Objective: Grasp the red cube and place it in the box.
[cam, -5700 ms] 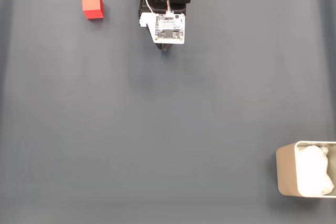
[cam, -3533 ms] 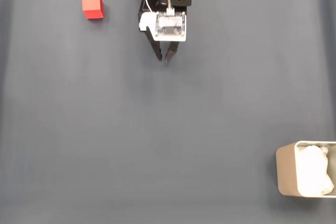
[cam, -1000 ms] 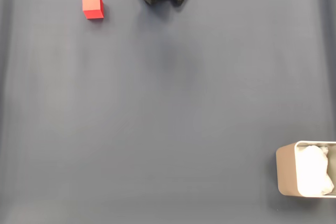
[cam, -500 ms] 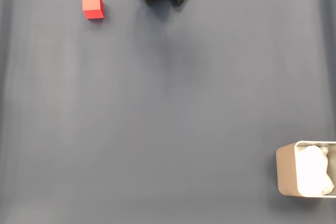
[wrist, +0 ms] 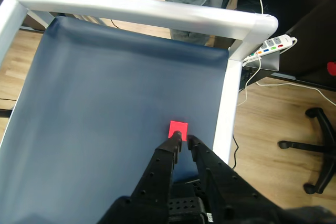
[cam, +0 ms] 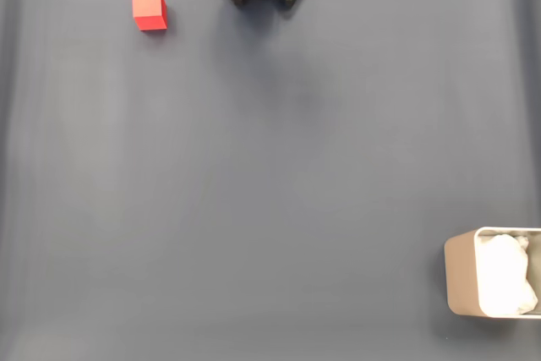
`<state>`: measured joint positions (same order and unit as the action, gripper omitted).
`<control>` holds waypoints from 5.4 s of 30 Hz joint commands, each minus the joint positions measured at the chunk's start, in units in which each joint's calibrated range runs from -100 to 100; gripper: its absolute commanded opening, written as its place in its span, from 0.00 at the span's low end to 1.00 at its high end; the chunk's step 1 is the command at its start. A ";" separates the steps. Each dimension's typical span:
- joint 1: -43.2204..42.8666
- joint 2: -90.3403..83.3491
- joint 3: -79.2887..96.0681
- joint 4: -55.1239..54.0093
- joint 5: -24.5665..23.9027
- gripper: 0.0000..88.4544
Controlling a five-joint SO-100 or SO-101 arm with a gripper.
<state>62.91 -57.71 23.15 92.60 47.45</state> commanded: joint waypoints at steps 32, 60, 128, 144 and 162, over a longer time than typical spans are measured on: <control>5.70 -3.12 22.66 -8.83 0.54 0.33; 6.27 -11.44 43.92 -23.59 -0.24 0.41; 5.98 -12.83 64.44 -40.31 1.07 0.33; 6.27 -12.48 63.71 -40.22 1.71 0.18; 6.06 -12.31 63.17 -40.31 1.47 0.13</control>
<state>69.29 -70.13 88.16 53.14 48.91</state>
